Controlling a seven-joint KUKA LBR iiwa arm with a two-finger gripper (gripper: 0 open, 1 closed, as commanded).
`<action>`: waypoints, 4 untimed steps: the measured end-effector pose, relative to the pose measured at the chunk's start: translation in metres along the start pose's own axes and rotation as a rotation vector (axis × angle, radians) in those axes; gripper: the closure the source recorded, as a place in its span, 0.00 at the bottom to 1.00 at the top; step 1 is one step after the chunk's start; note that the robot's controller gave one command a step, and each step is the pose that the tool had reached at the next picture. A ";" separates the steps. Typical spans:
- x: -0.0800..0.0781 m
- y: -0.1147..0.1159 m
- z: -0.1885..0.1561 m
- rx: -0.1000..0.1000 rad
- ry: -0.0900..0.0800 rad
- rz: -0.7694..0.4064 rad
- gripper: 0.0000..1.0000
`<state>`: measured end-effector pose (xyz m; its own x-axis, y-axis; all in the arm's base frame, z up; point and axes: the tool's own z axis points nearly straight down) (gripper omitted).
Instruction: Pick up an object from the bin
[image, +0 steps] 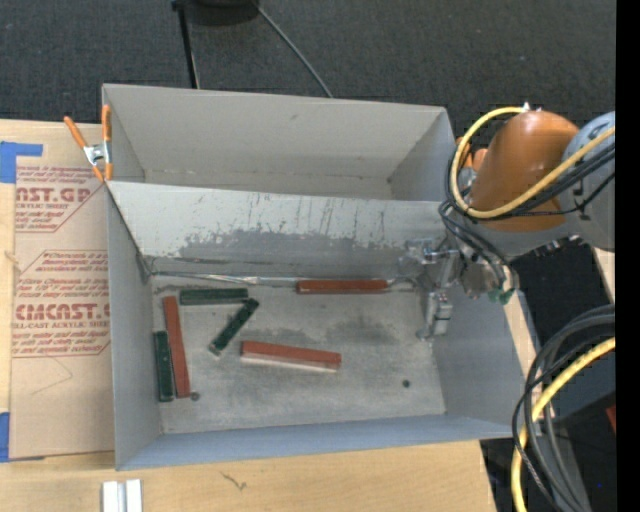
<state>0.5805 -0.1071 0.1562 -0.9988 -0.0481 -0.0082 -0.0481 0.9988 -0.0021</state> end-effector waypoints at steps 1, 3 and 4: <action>-0.010 0.021 0.067 -0.002 0.002 0.002 0.00; 0.025 0.094 0.085 -0.001 0.002 0.044 0.00; 0.017 0.109 0.086 -0.005 0.007 0.044 0.00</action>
Offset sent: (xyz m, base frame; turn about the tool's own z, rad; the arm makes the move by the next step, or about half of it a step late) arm 0.0048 0.0397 -0.0749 0.0266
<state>0.5585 0.0009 0.0697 -1.0000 -0.0039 -0.0008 -0.0039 1.0000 0.0032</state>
